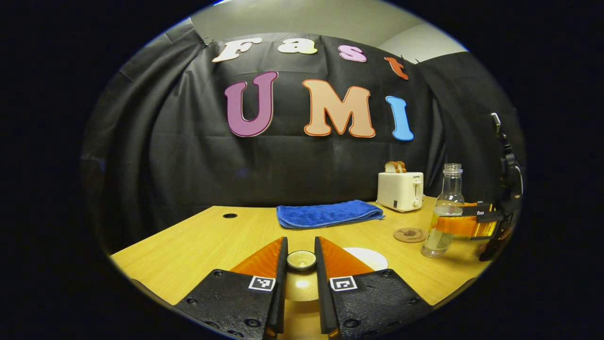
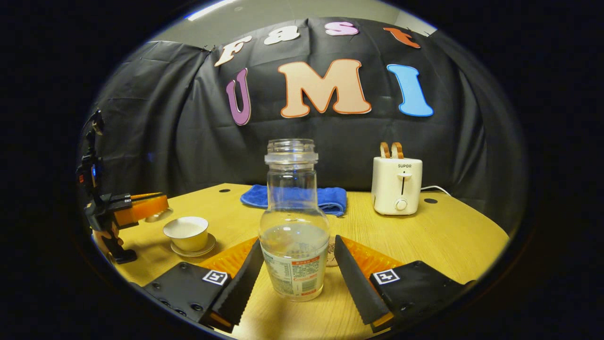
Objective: Open the teacup lid with one hand, grasp the water bottle and pour water into the teacup with the other hand; after pouring, place the water bottle on the coaster and then close the teacup lid.
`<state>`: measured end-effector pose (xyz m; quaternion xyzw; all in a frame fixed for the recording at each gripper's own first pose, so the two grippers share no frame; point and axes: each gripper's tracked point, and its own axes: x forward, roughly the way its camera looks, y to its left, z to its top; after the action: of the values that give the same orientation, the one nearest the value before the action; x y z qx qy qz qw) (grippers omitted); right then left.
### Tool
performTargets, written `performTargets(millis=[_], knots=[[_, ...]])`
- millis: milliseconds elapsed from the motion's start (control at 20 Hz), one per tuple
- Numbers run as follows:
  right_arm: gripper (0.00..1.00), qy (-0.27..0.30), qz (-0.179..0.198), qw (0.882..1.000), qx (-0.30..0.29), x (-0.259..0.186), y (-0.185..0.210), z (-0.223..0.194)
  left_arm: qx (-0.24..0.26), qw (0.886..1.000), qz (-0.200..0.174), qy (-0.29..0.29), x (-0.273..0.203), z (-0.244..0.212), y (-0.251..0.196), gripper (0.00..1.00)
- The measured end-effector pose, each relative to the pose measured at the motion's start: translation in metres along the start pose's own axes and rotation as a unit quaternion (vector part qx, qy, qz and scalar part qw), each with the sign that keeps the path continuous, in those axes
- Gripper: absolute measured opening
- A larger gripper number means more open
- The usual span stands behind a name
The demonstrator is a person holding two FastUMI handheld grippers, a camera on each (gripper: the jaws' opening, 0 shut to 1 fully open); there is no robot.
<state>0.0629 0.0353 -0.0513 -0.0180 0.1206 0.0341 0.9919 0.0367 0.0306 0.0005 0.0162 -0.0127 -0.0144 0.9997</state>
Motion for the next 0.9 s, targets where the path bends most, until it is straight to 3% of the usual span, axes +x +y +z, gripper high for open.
performTargets(millis=[250, 300, 400, 650, 900], knots=[[0.96, 0.019, -0.007, 1.000, 0.000, 0.012, 0.000, -0.003, 0.000, 1.000, 0.025, 0.000, -0.004, 0.000, 0.028, 0.27], [0.94, 0.020, -0.007, 1.000, -0.003, 0.013, 0.001, -0.004, 0.000, 0.999, 0.033, 0.000, -0.004, 0.000, 0.034, 0.27], [0.81, 0.019, -0.008, 1.000, -0.004, 0.014, 0.001, -0.003, 0.000, 0.999, 0.040, 0.000, -0.005, -0.001, 0.041, 0.27], [0.78, 0.020, -0.011, 1.000, -0.012, 0.012, 0.001, -0.003, 0.001, 0.999, 0.044, 0.000, -0.005, -0.001, 0.043, 0.27], [0.78, 0.029, -0.024, 0.997, -0.072, 0.008, -0.002, 0.012, 0.001, 0.999, 0.049, 0.000, -0.005, -0.002, 0.045, 0.27]])
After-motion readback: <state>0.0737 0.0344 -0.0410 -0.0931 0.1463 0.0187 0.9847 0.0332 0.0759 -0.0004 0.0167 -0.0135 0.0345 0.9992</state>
